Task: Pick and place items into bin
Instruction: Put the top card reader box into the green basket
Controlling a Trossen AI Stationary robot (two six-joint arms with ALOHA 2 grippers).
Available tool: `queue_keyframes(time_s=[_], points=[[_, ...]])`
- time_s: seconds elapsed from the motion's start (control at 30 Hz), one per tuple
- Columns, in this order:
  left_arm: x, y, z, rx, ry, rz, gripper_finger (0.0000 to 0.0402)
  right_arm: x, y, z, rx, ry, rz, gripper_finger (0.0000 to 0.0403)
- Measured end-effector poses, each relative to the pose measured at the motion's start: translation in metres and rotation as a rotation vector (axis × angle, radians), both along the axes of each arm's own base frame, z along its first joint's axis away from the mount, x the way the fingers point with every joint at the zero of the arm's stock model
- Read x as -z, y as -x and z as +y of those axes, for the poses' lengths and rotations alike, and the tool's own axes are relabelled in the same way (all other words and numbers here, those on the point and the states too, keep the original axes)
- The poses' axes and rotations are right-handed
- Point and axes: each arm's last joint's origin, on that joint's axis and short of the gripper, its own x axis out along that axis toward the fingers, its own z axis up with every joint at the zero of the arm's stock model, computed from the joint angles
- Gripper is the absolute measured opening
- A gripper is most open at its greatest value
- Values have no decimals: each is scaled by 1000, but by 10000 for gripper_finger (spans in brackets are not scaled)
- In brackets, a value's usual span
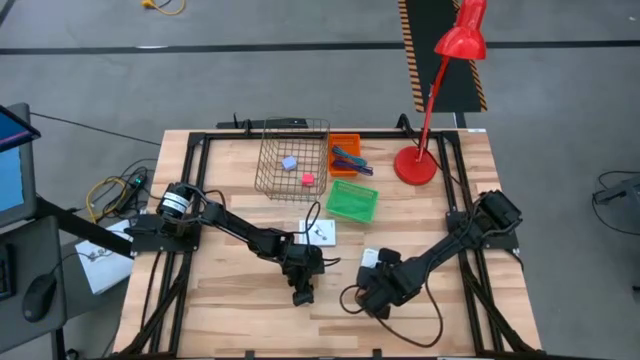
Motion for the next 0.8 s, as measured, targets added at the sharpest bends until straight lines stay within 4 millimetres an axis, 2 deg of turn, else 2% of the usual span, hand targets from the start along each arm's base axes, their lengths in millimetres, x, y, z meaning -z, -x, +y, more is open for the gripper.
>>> queue_keyframes(time_s=[0.07,0.13,0.2,0.3,0.47,0.6,0.7,0.8], points=[[0,0,0,-1,-1,1,143,0,-7,6,14,-49,-8,112],[0,0,0,-3,-3,1,143,1,-17,16,56,-153,-25,42],[0,0,0,-3,-3,1,143,4,-26,26,85,-244,-58,15],[0,0,0,-2,-5,4,143,8,-34,32,198,-298,-112,3],[0,0,0,4,0,6,143,10,-30,34,371,-189,-205,0],[1,1,0,20,-5,3,143,-8,-14,19,451,3,-210,0],[1,2,0,30,-12,9,143,-20,-5,10,472,119,-134,1],[1,2,0,43,-8,9,143,-33,-1,9,467,160,-94,1]])
